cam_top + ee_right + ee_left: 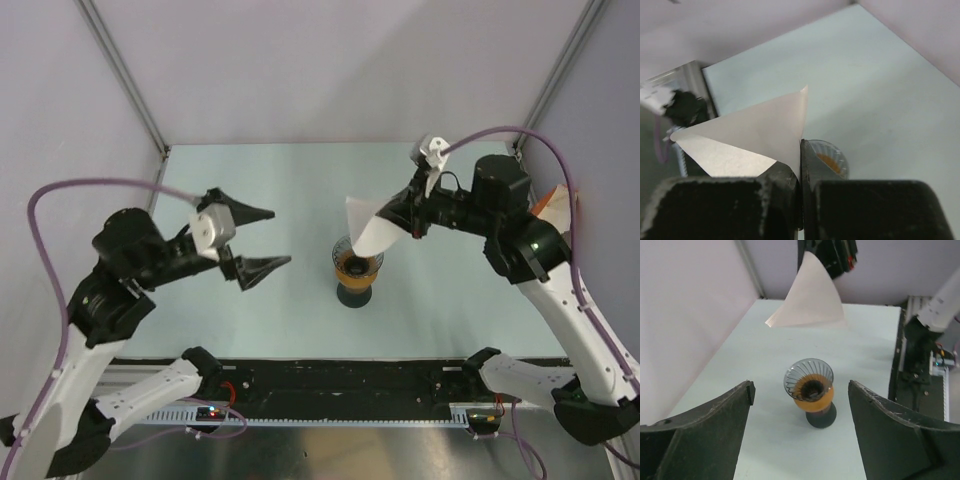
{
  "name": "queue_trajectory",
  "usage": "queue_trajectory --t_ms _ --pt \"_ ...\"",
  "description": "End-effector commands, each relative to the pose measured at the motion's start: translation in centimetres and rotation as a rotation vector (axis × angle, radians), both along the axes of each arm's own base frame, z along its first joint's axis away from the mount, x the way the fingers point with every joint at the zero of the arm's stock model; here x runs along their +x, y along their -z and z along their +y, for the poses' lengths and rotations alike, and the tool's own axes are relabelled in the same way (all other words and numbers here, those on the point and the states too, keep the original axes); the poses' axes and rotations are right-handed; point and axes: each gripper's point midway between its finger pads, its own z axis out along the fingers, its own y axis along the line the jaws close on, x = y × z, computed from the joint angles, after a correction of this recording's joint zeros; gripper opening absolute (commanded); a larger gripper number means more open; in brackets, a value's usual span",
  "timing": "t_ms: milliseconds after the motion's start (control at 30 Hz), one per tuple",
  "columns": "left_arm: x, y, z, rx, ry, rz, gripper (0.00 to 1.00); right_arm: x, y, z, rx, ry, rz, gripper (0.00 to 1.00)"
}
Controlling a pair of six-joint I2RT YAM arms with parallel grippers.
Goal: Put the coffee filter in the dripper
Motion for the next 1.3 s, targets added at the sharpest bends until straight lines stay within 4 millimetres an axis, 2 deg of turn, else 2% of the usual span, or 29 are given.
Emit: queue_trajectory --t_ms 0,133,233,400,867,1267 --pt "-2.8 5.0 0.1 0.172 0.18 0.027 0.83 -7.0 -2.2 1.1 0.053 -0.375 -0.117 0.0" --pt "-2.8 6.3 -0.6 0.223 0.234 0.051 0.81 -9.8 -2.1 1.8 0.054 -0.503 -0.123 0.0" --pt "-2.6 6.0 -1.4 0.242 0.247 0.037 0.78 -11.4 -1.7 2.5 0.037 -0.564 -0.132 0.0" --pt "-3.8 5.5 -2.9 0.279 0.29 -0.041 0.75 -13.4 -0.8 3.3 0.001 -0.634 -0.133 0.0" --pt "-6.0 5.6 -5.5 0.294 0.397 -0.02 0.62 -13.9 0.3 4.7 -0.059 -0.666 -0.183 0.0" --pt "-6.8 5.5 -5.9 0.293 0.44 -0.028 0.3 -13.8 0.9 4.8 -0.086 -0.661 -0.183 0.0"
